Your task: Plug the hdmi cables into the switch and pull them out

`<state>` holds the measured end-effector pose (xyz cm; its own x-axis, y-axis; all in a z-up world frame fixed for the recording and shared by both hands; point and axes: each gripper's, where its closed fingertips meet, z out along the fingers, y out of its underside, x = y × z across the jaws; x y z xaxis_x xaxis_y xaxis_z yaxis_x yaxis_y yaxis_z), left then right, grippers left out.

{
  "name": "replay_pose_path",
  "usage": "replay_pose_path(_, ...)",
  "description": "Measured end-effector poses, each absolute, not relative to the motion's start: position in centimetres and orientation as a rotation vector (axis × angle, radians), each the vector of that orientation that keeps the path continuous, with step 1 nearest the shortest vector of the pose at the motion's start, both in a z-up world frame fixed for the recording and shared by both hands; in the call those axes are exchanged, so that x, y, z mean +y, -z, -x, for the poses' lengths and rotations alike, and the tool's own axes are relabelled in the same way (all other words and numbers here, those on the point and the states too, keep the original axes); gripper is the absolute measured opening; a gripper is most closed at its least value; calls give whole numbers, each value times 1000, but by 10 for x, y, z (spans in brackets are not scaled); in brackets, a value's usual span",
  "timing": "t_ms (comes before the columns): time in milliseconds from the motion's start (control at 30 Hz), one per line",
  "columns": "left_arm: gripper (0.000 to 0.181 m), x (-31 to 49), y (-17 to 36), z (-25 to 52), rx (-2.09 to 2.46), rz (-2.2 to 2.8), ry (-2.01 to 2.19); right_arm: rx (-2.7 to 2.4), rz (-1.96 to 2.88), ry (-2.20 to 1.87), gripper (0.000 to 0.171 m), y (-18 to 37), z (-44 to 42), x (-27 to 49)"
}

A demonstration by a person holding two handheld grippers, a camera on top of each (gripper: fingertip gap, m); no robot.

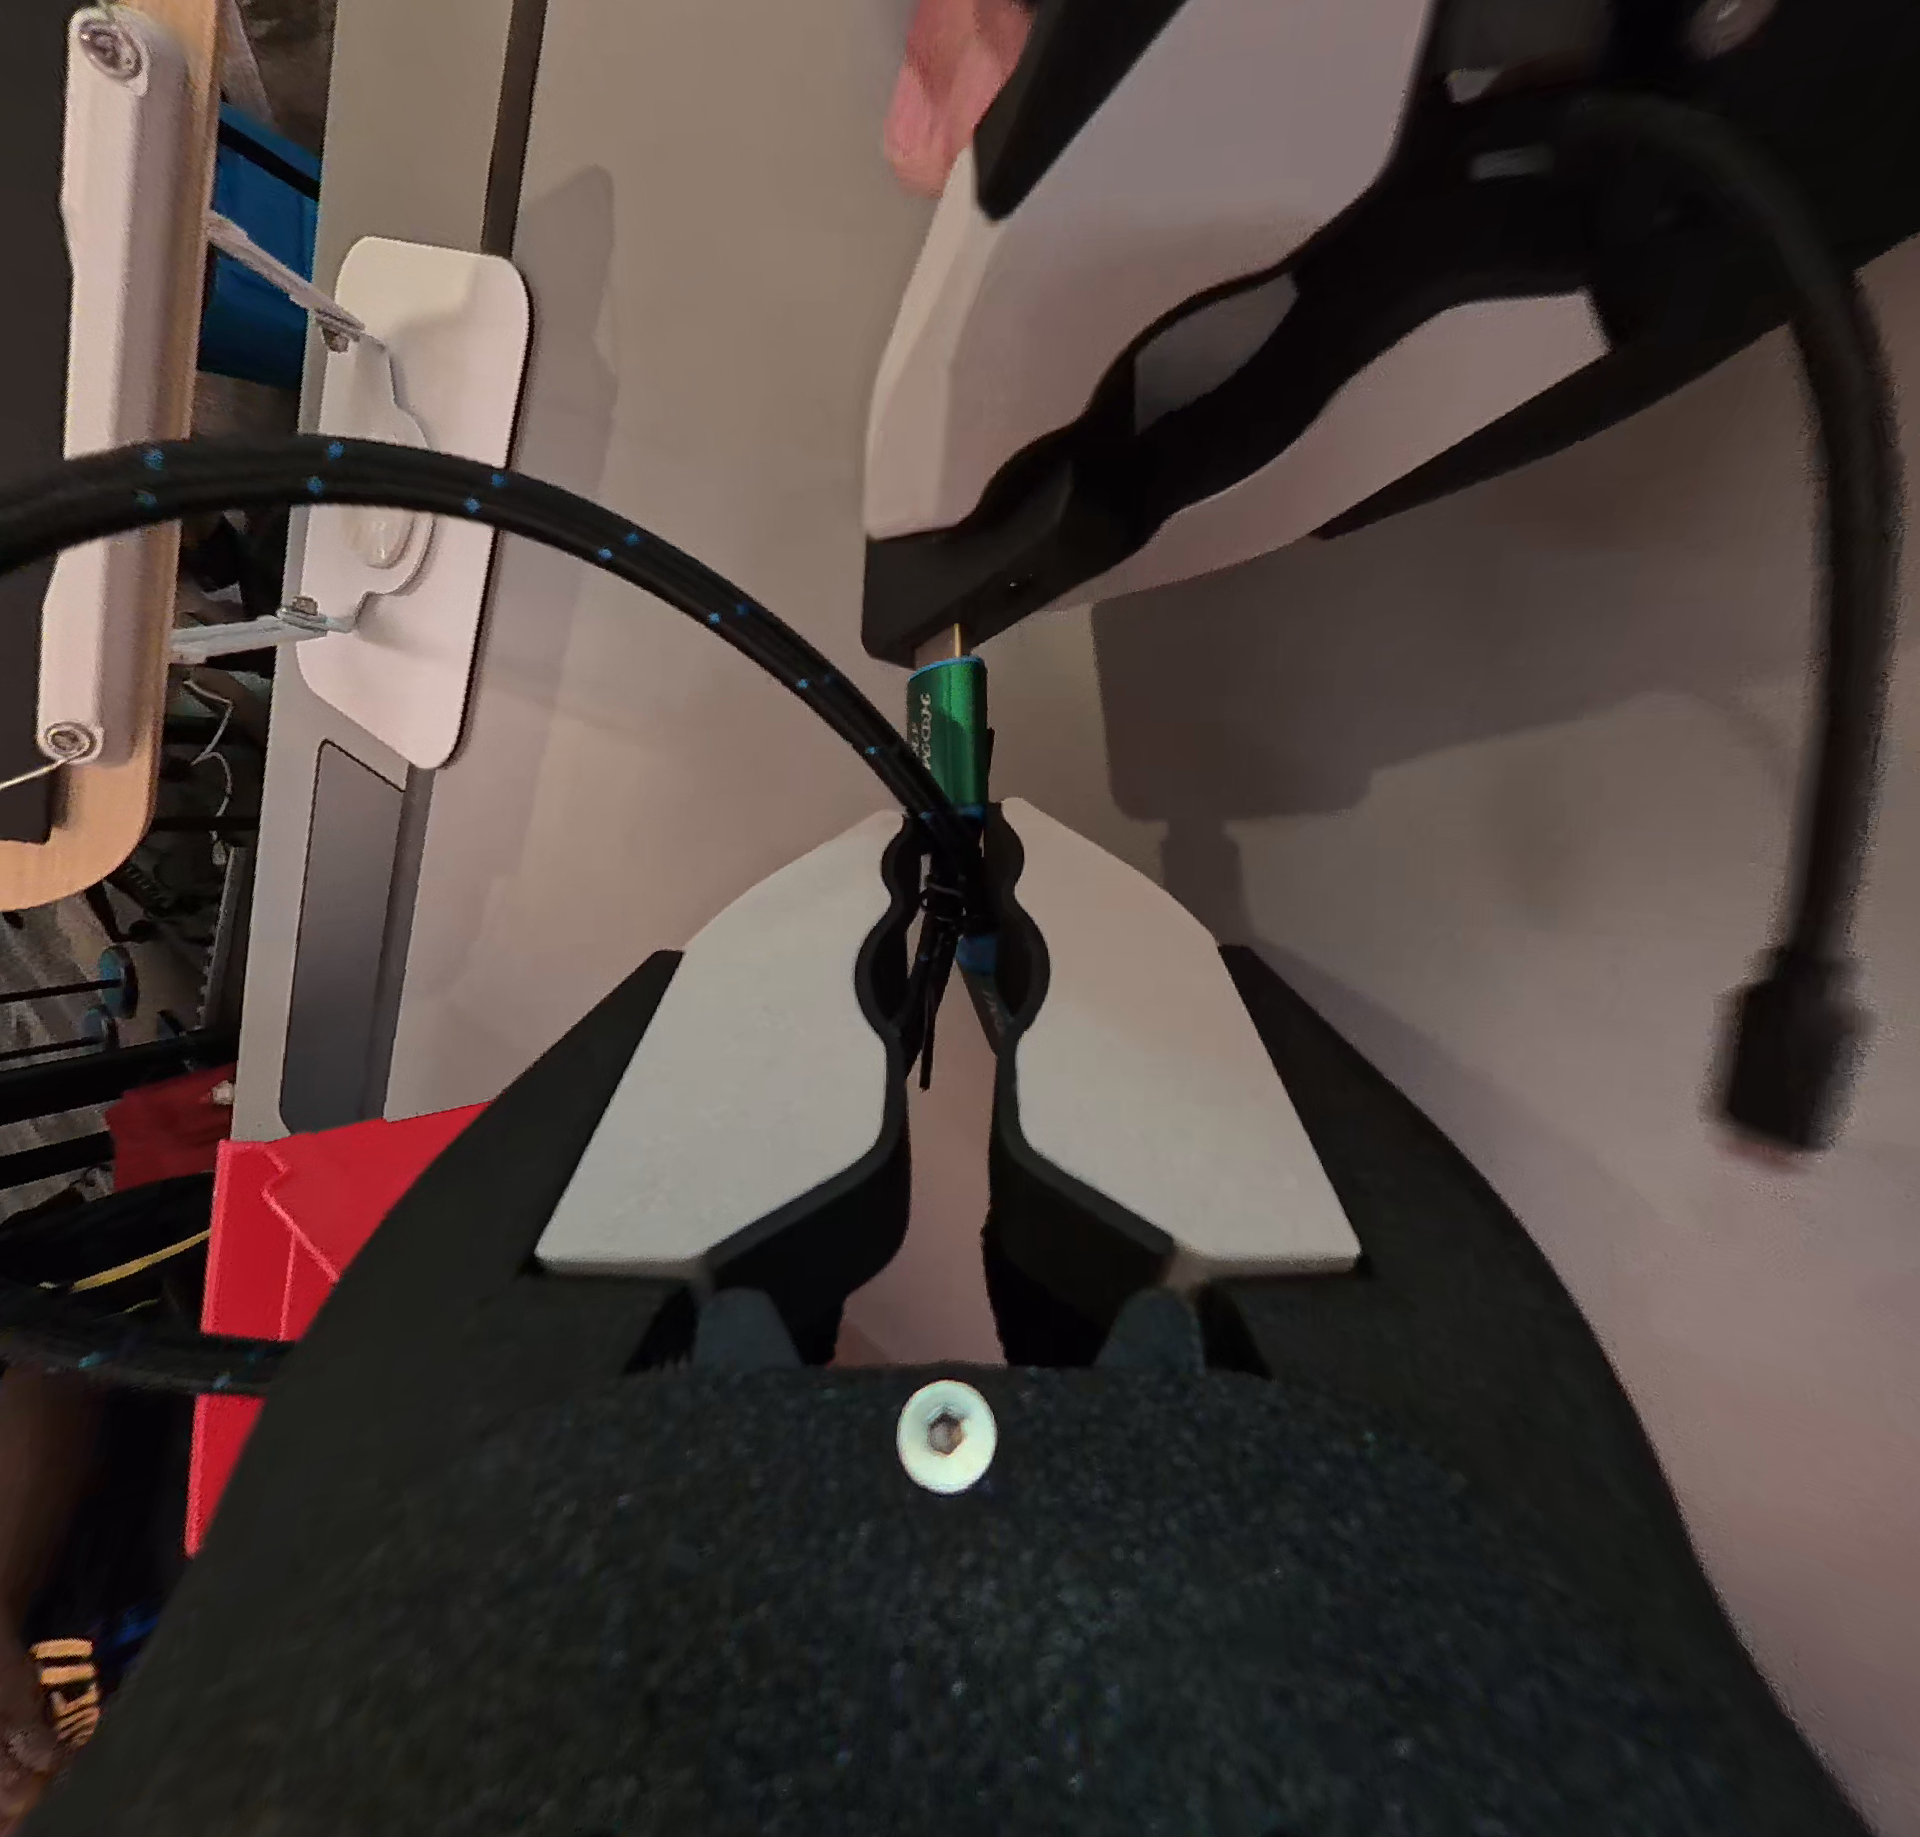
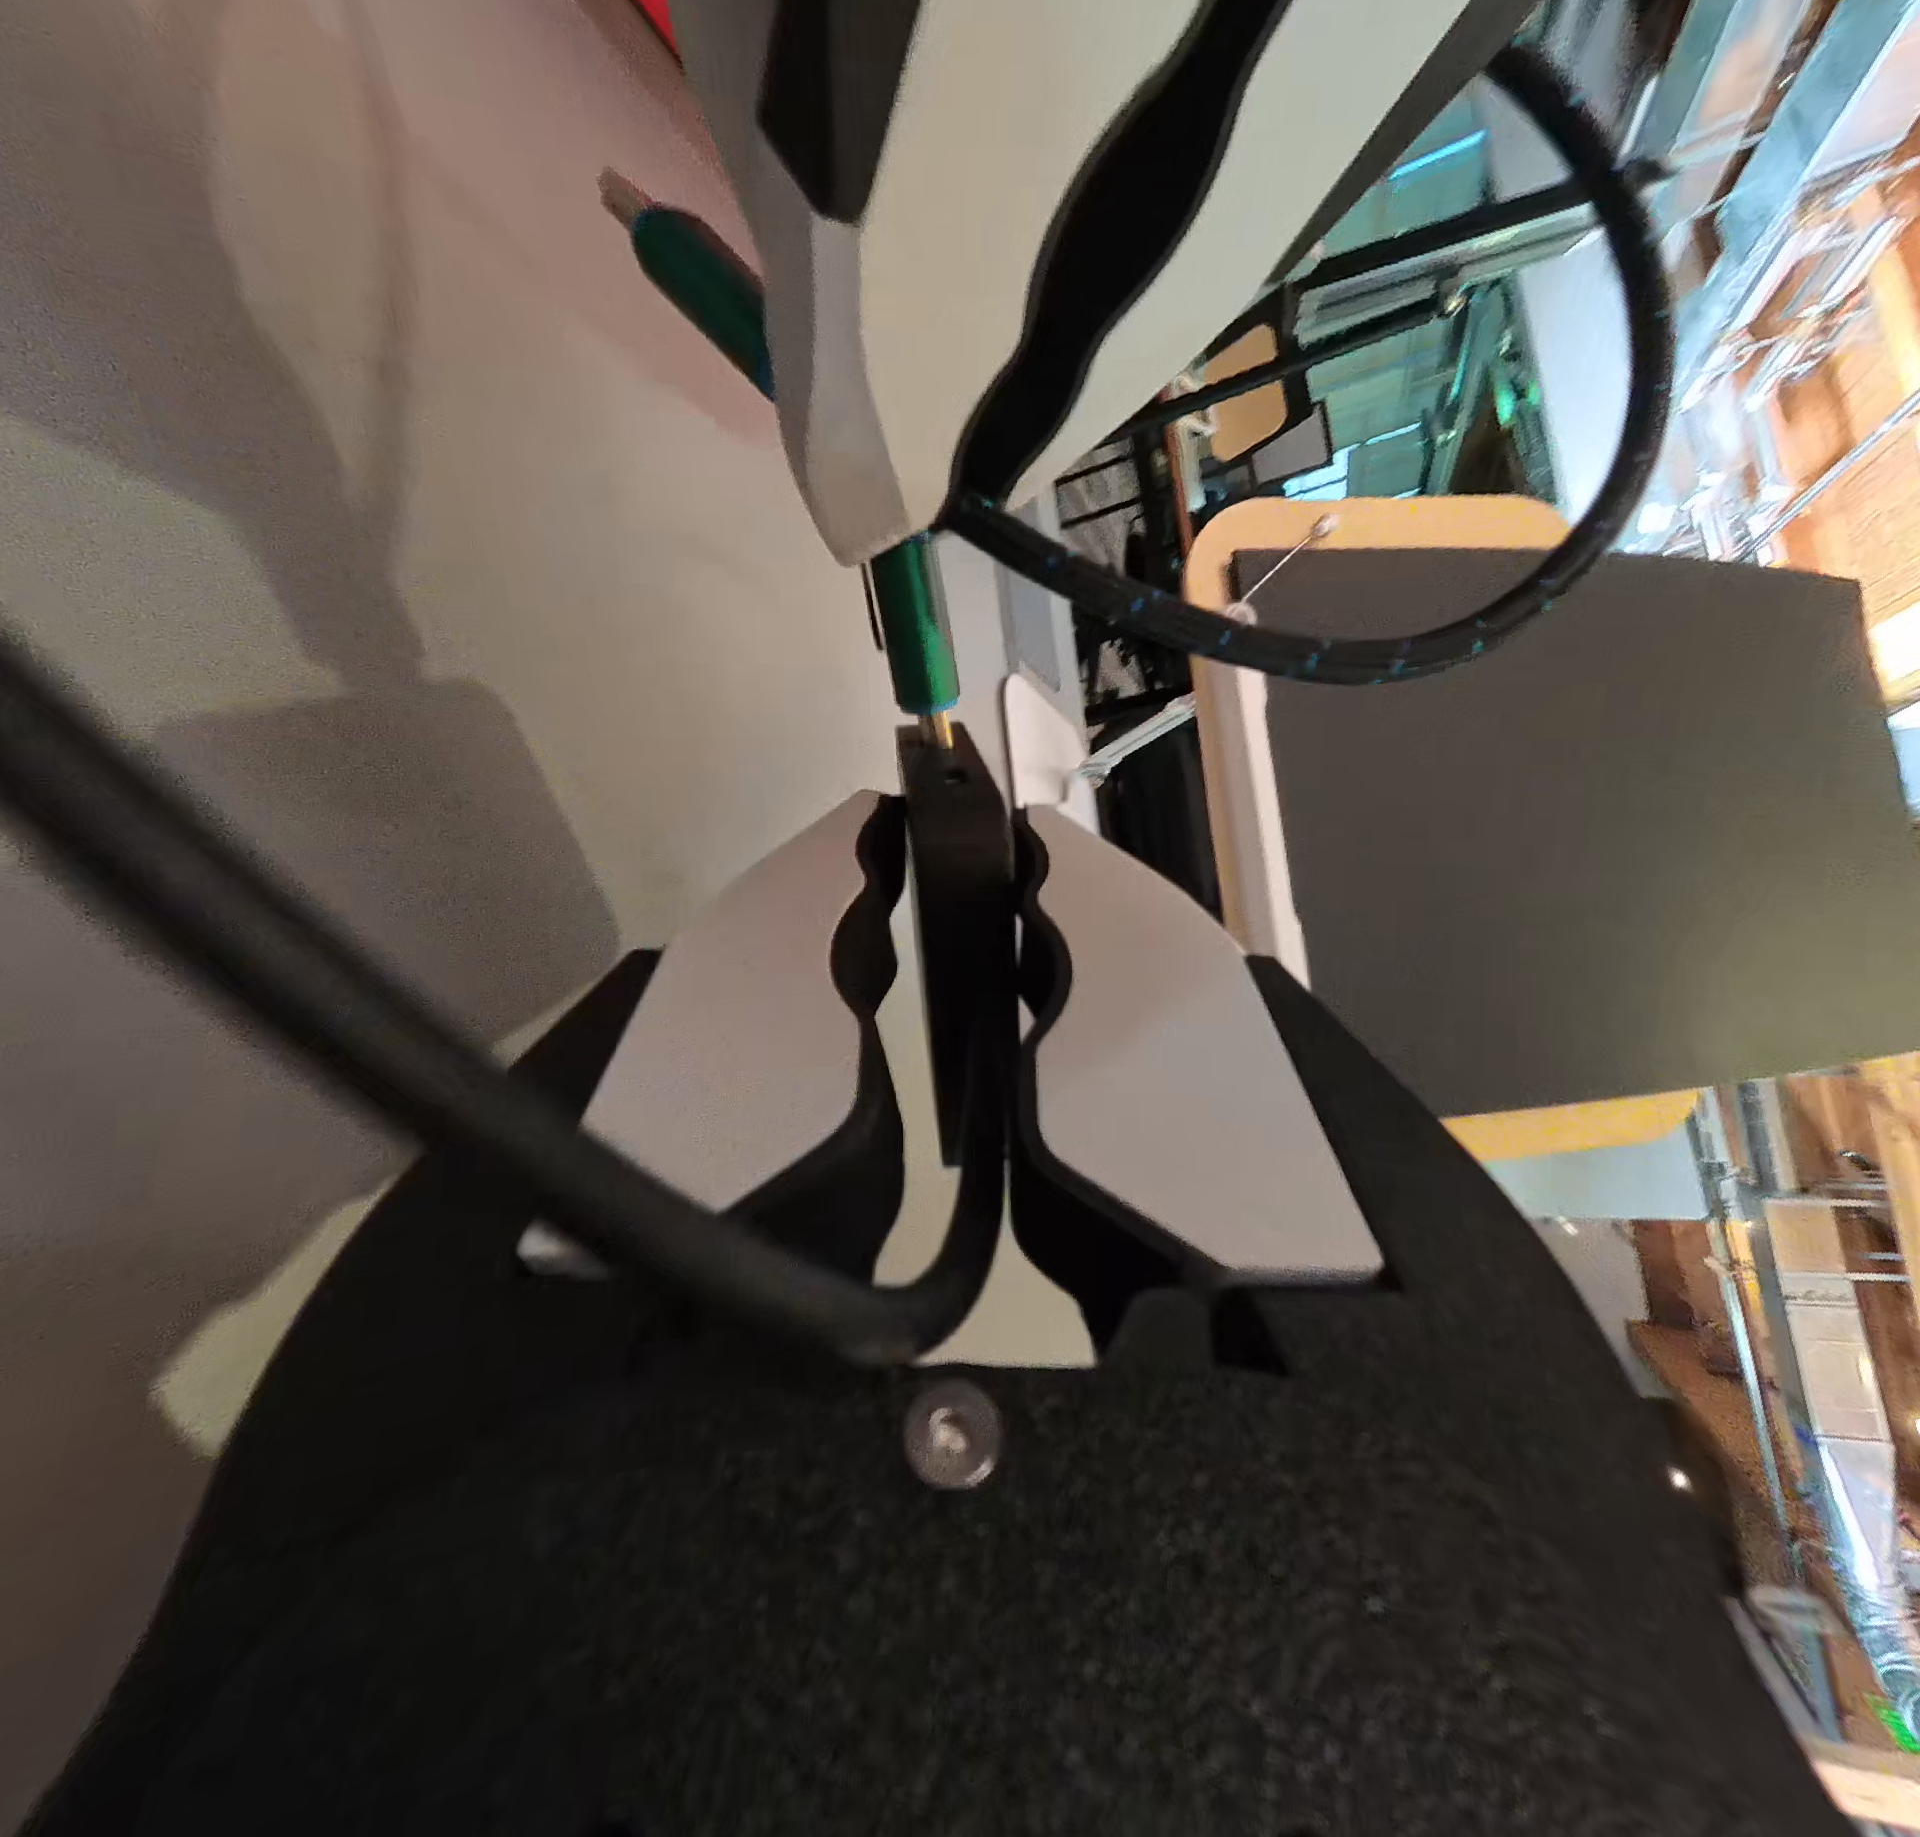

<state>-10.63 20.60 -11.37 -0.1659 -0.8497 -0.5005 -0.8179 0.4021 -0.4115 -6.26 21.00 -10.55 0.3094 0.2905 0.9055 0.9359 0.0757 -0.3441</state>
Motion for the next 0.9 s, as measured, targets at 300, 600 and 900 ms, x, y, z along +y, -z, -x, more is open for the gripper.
replay_pose_path(300,11,201,119,103,1991,1456,91,-1271,1552,748,15,123,52,214)
replay_pose_path(600,11,196,106,104,2057,1440,40,-1243,1454,782,14,109,55,208)
replay_pose_path(900,11,198,110,103,1904,1464,-227,-1245,1468,859,14,110,51,211)
